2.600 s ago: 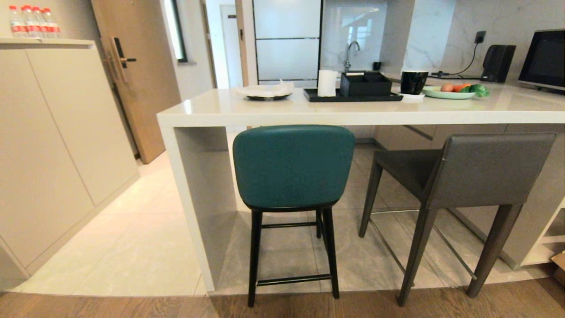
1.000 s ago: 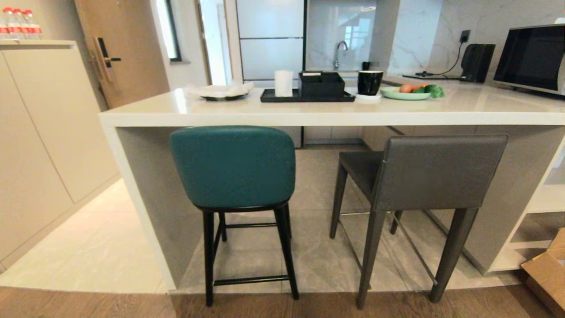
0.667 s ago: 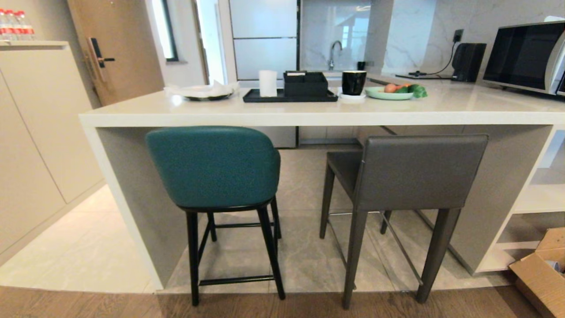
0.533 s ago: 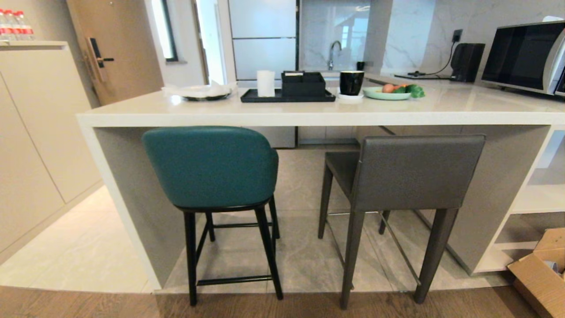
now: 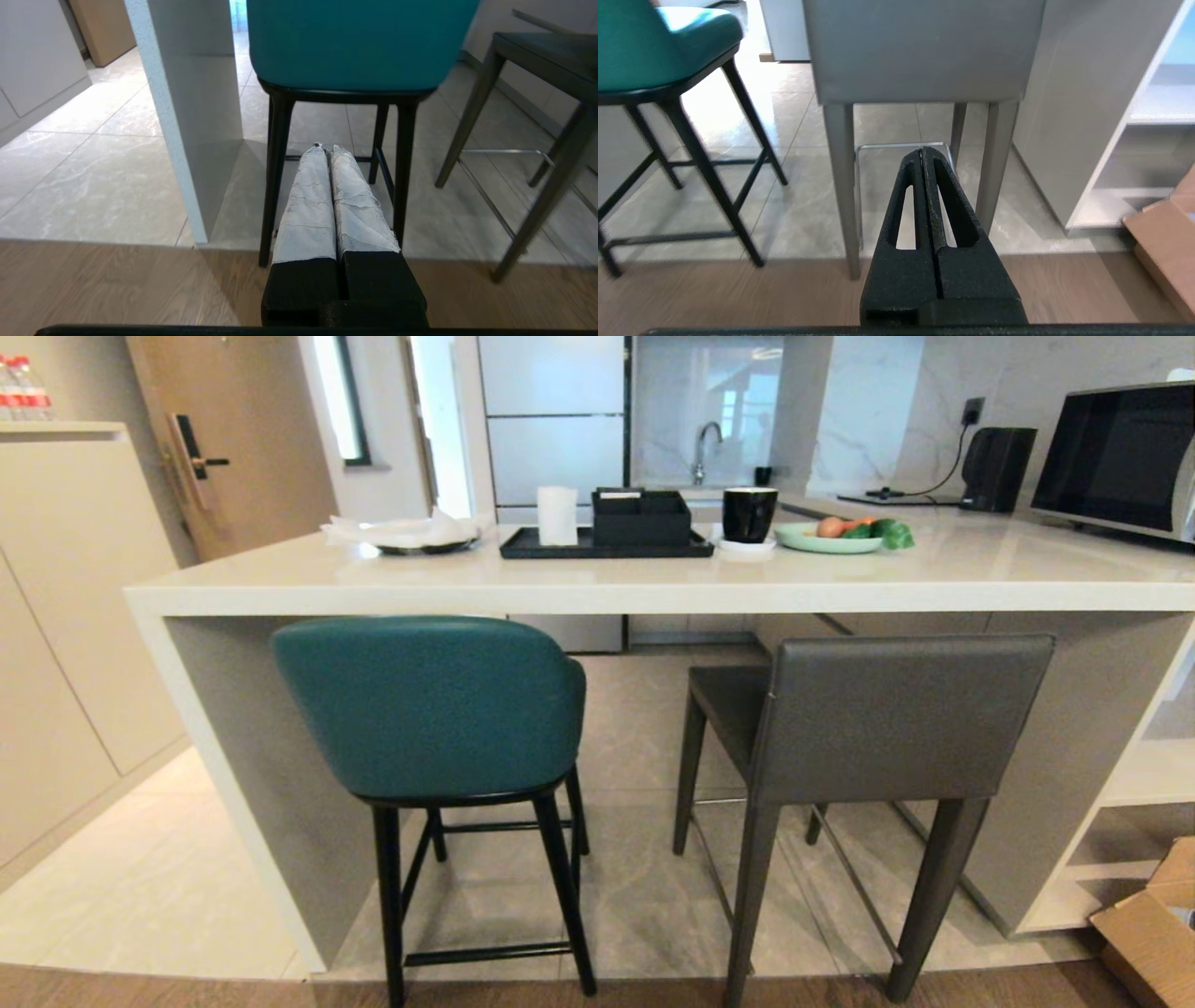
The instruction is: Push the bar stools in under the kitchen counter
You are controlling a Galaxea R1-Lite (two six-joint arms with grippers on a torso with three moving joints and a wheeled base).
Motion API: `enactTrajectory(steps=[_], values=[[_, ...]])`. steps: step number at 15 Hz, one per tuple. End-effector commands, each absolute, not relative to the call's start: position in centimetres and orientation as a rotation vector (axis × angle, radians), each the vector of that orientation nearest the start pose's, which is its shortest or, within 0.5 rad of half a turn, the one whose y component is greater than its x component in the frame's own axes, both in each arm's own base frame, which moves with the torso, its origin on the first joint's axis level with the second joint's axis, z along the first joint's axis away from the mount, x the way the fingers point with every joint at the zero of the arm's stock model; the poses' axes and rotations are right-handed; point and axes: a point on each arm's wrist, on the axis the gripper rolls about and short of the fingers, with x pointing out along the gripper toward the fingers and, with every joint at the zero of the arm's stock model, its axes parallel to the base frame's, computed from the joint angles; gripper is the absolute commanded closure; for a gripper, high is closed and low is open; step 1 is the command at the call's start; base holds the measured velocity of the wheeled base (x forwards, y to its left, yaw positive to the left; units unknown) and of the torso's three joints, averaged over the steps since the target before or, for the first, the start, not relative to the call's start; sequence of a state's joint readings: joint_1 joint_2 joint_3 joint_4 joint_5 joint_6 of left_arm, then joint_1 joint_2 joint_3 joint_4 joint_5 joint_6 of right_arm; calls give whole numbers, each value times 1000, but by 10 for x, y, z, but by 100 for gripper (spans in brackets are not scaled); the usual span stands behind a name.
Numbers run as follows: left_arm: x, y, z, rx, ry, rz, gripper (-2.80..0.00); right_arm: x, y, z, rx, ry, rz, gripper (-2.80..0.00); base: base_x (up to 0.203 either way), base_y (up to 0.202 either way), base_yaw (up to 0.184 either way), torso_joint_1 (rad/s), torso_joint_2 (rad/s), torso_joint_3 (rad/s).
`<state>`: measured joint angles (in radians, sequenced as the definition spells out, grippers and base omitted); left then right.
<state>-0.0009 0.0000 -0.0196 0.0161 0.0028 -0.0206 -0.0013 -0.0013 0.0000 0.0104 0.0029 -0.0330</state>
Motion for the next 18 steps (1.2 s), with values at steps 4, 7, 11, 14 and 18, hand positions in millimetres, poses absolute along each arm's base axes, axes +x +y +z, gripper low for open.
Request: enactTrajectory(steps=[4,7,11,14,18], values=[[-24,0,79,-25,-3,1,0,-23,0,75,-32,9,2,0,172,0,2,5,1,4],[-24,0,79,-25,-3,2,0,-23,0,74,-34,11,3,0,0,0,0,0,0,0],[-24,0,79,-35,1,3,0,-23,0,75,-32,9,3,0,0,0,0,0,0,0],[-24,0,79,-35,1,5,0,-23,0,75,-35,9,3,0,0,0,0,36,-93,-86],[-24,0,79,-36,1,4,0,-23,0,75,-38,9,6,0,0,0,0,136,-404,-262]])
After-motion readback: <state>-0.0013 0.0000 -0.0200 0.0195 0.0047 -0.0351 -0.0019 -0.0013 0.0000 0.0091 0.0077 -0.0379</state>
